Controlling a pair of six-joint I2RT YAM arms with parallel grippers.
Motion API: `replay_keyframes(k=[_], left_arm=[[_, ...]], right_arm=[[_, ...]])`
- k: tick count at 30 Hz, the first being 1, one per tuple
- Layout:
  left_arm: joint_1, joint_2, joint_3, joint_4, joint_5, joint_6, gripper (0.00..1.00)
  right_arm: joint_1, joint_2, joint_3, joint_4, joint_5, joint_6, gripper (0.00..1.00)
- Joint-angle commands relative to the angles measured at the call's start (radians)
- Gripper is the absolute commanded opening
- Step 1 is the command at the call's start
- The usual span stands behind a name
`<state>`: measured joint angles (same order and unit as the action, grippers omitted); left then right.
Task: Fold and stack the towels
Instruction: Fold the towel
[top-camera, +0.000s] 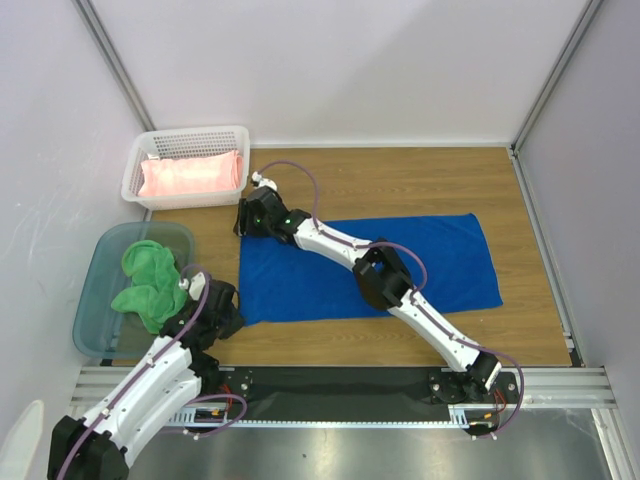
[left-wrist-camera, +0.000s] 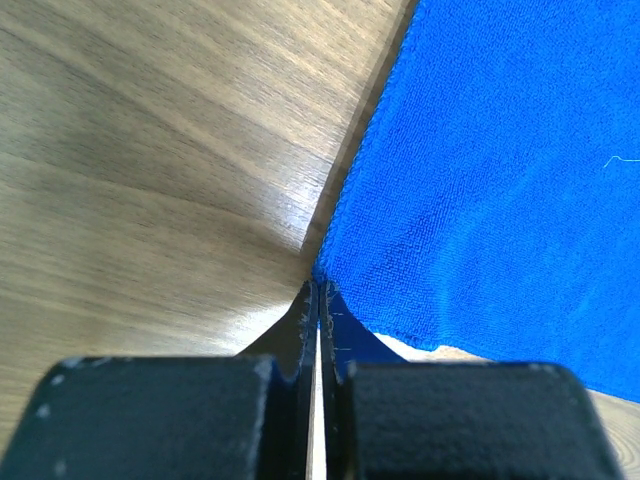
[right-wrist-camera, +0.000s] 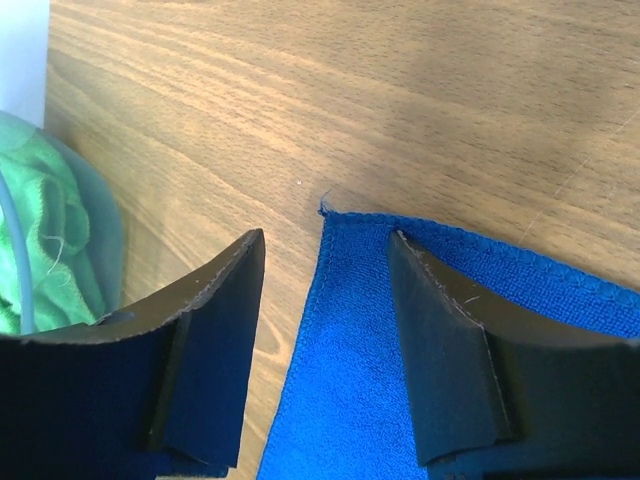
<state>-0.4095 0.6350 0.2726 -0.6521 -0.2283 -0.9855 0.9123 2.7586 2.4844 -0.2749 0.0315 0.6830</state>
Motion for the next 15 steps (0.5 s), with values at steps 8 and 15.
replay_keyframes(k=[8,15], left_arm=[[-0.020,0.011,-0.010,0.008,0.007,0.013,0.00],[-0.028,-0.006,-0.006,-0.001,-0.002,0.002,0.00]], right_arm=[[0.022,0.068,0.021,-0.037,0.074,-0.016,0.39],[0.014,0.052,0.018,-0.024,0.068,-0.002,0.11]])
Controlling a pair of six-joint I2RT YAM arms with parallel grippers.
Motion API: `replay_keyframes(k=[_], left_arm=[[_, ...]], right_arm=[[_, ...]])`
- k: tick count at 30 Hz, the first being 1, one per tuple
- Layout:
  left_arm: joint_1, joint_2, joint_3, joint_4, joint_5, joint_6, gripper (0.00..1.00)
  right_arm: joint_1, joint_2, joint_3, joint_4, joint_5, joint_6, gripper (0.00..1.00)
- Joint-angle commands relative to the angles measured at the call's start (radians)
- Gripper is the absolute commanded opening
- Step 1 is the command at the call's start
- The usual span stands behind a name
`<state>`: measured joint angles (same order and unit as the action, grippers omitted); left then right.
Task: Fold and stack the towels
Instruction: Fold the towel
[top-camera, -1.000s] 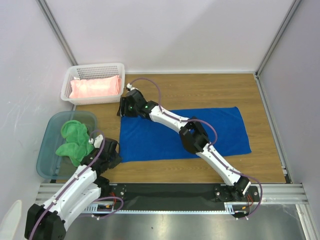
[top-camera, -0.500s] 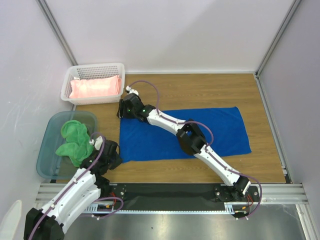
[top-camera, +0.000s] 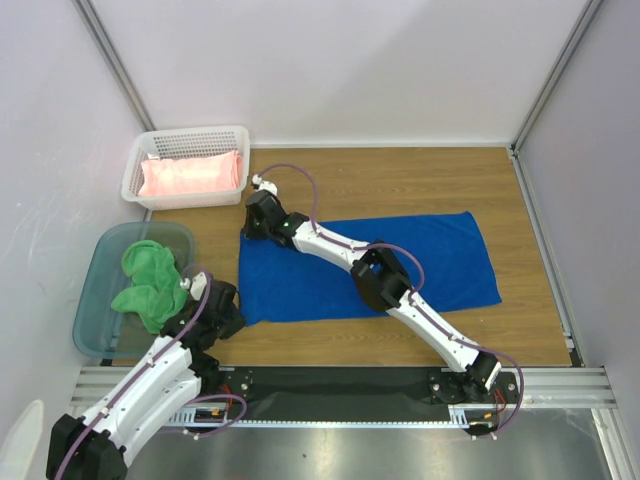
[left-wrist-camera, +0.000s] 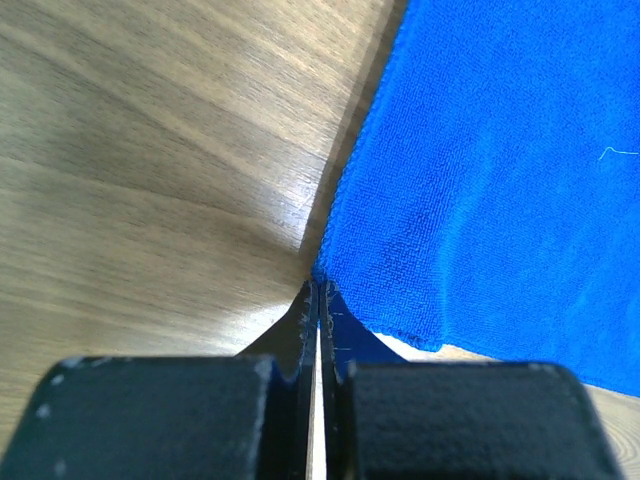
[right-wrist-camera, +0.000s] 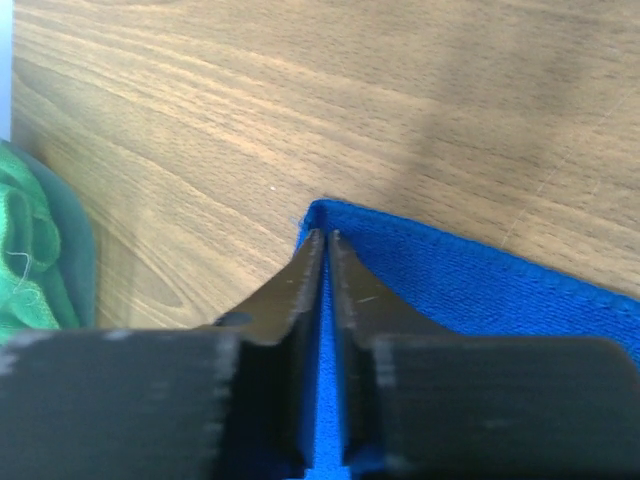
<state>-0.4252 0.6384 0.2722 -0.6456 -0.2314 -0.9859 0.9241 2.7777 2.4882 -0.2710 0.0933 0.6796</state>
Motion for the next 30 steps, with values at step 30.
replay_keyframes(k=[30], left_arm=[[-0.096,0.029,0.265,-0.184,-0.121,-0.010,0.00]], right_arm=[[-0.056,-0.230,-0.141,0.138,-0.151,0.028,0.00]])
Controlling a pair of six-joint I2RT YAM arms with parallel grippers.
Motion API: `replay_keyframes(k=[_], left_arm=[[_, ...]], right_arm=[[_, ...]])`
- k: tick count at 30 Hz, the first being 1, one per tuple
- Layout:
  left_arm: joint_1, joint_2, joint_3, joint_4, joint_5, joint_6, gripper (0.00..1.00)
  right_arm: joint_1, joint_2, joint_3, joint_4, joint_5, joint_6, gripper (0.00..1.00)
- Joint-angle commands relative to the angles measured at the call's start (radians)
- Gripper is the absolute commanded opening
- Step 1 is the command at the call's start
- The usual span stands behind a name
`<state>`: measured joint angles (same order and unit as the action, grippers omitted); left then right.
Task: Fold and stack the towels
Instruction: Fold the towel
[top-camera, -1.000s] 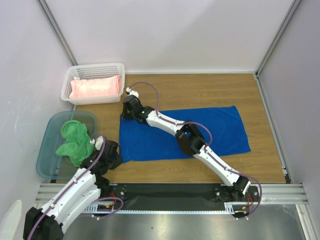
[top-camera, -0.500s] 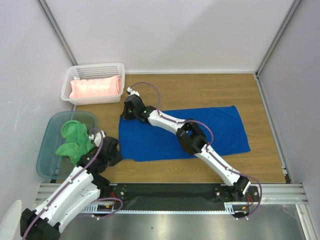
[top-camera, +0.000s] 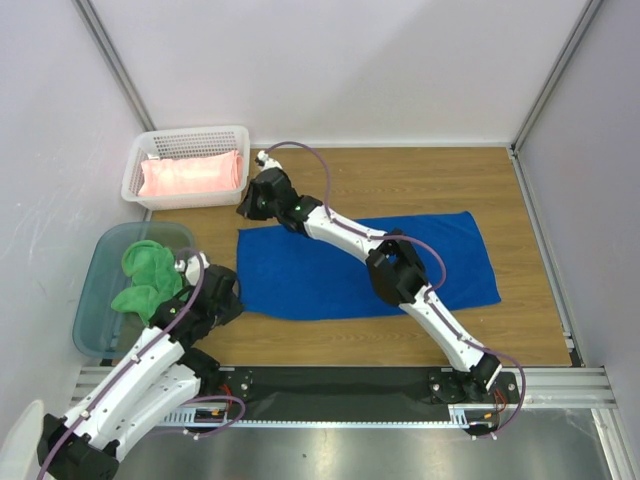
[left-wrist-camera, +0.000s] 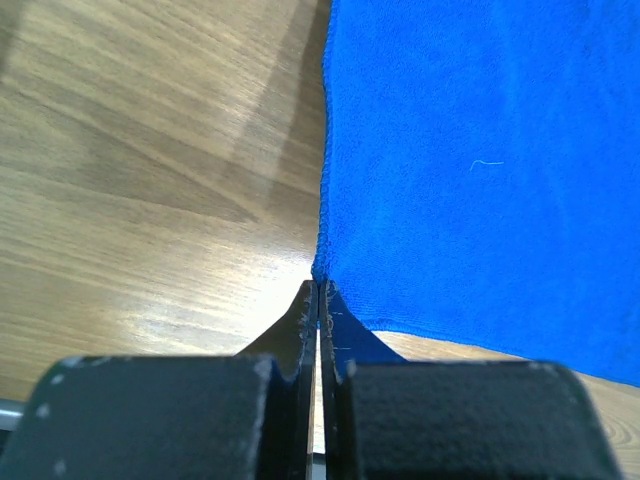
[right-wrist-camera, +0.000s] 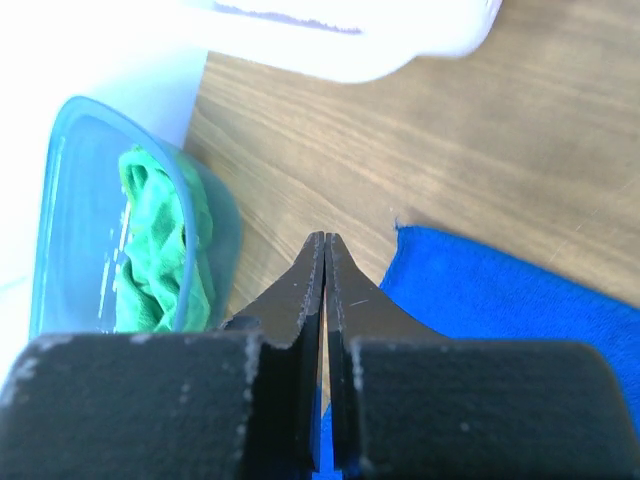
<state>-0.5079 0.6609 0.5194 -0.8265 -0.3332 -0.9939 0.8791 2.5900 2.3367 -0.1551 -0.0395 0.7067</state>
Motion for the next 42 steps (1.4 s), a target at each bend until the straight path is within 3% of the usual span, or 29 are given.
replay_keyframes(k=[1,6,8,24,42], left_arm=[[-0.014,0.005,0.011,0.001,-0.018,-0.005,0.00],[-0.017,0.000,-0.030,0.033,0.011,-0.017,0.00],[-0.018,0.000,-0.035,0.044,0.014,-0.012,0.00],[-0.023,-0.012,-0.064,0.056,0.023,0.003,0.00],[-0.023,-0.021,-0.079,0.072,0.029,0.009,0.00]], right_arm=[[-0.009,-0.033,0.018,0.016,-0.019,-0.001,0.00],[0.012,0.042,0.104,-0.037,-0.005,-0.024,0.22],[0.017,0.079,0.125,-0.049,-0.005,-0.015,0.27],[0.047,0.162,0.196,-0.103,0.085,-0.021,0.40],[0.077,0.243,0.240,-0.126,0.167,-0.053,0.48]])
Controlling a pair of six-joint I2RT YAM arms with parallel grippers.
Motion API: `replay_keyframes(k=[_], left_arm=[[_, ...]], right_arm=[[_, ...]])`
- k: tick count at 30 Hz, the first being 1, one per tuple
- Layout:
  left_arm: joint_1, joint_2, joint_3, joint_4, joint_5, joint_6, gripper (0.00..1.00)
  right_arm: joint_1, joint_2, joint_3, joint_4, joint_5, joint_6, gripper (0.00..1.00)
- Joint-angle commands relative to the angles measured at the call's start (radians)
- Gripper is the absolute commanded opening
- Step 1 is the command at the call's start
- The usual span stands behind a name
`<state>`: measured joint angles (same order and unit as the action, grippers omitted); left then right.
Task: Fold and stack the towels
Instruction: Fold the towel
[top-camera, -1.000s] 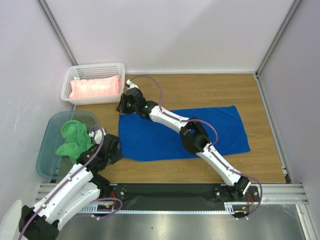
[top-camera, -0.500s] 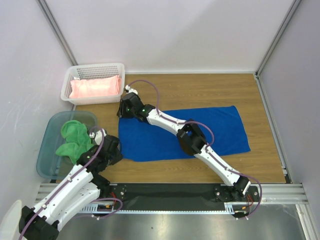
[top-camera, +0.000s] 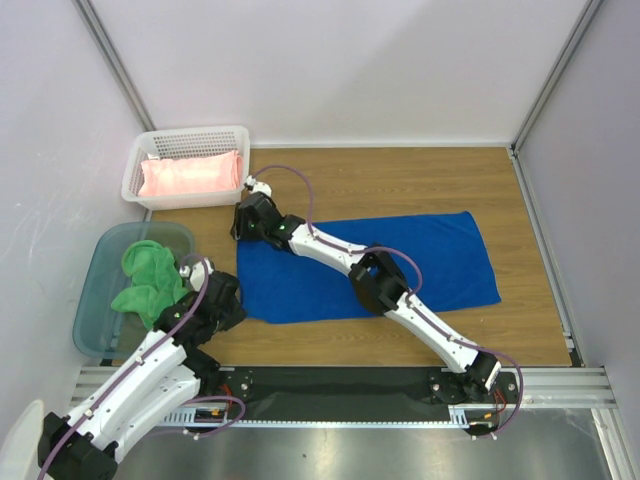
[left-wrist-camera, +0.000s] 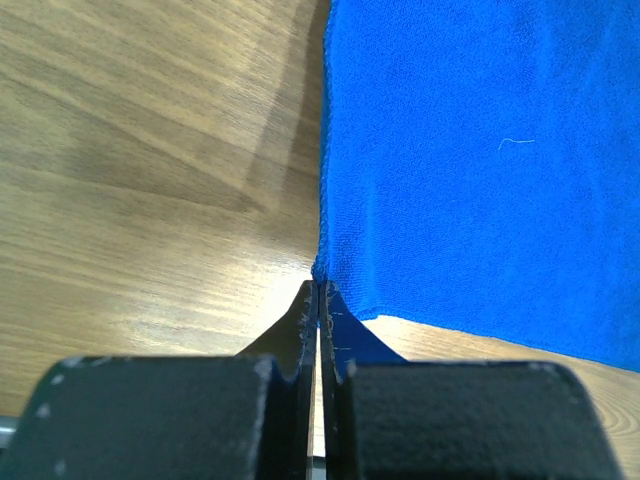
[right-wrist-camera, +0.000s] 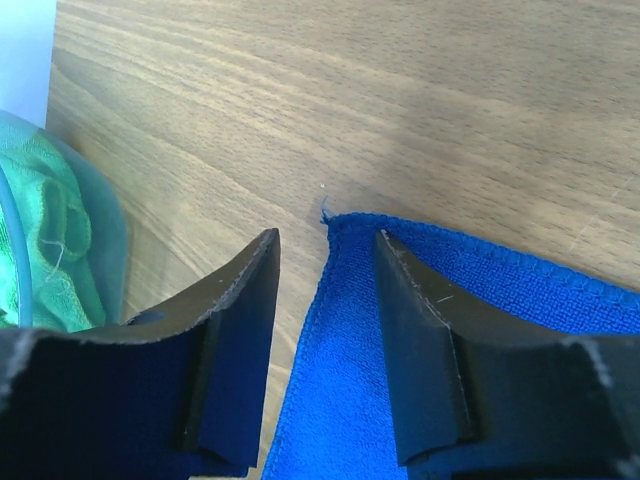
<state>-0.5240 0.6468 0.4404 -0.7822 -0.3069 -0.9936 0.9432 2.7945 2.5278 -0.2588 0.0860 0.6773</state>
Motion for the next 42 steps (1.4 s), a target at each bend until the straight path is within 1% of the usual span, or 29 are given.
replay_keyframes(k=[1,4,5,7,10,11,13,15,19,23,27,30,33,35,38,40,41,42], left_arm=[[-0.007,-0.004,0.001,0.026,0.003,0.009,0.01],[-0.007,-0.006,0.000,0.024,0.002,0.010,0.00],[-0.008,-0.006,0.000,0.026,0.002,0.009,0.00],[-0.007,-0.004,0.000,0.024,0.000,0.009,0.00],[-0.008,-0.003,-0.002,0.026,0.000,0.010,0.00],[-0.008,-0.003,-0.002,0.026,0.000,0.009,0.00],[-0.008,-0.002,0.001,0.024,0.000,0.010,0.00],[-0.010,0.001,0.012,0.020,-0.003,0.012,0.00],[-0.008,-0.001,0.067,-0.002,-0.024,0.030,0.00],[-0.010,-0.010,0.132,0.009,-0.018,0.078,0.00],[-0.025,-0.024,0.155,0.052,0.008,0.130,0.00],[-0.044,-0.033,0.196,0.049,-0.026,0.160,0.00],[-0.044,0.014,0.270,-0.031,-0.089,0.187,0.01],[-0.045,0.051,0.331,-0.113,-0.112,0.187,0.00],[-0.044,0.106,0.395,-0.207,-0.146,0.156,0.00],[-0.042,0.131,0.449,-0.241,-0.187,0.142,0.00],[-0.041,0.137,0.472,-0.285,-0.207,0.144,0.00],[-0.036,0.151,0.495,-0.307,-0.259,0.147,0.00]], right_arm=[[0.014,0.045,0.054,-0.029,0.044,-0.025,0.48],[0.020,0.066,0.068,-0.043,0.063,-0.030,0.44],[0.022,0.068,0.066,-0.045,0.067,-0.028,0.39],[0.020,0.074,0.065,-0.054,0.078,-0.030,0.33],[0.013,0.076,0.065,-0.065,0.089,-0.032,0.18],[0.009,0.074,0.065,-0.066,0.087,-0.028,0.08],[-0.003,0.062,0.058,-0.068,0.080,-0.018,0.00],[-0.014,0.045,0.043,-0.057,0.060,-0.009,0.00],[-0.040,-0.035,-0.032,0.027,0.018,-0.002,0.00],[-0.052,-0.105,-0.026,0.049,0.002,-0.016,0.00],[-0.070,-0.167,-0.027,0.067,-0.032,-0.018,0.00],[-0.095,-0.205,-0.029,0.061,-0.057,-0.024,0.00],[-0.121,-0.234,-0.038,0.052,-0.075,-0.002,0.00],[-0.129,-0.248,-0.044,0.059,-0.129,0.008,0.00],[-0.133,-0.262,-0.037,0.088,-0.160,0.022,0.00],[-0.126,-0.259,-0.014,0.108,-0.169,0.039,0.00],[-0.124,-0.254,0.002,0.116,-0.170,0.045,0.00],[-0.121,-0.248,0.015,0.122,-0.175,0.057,0.00]])
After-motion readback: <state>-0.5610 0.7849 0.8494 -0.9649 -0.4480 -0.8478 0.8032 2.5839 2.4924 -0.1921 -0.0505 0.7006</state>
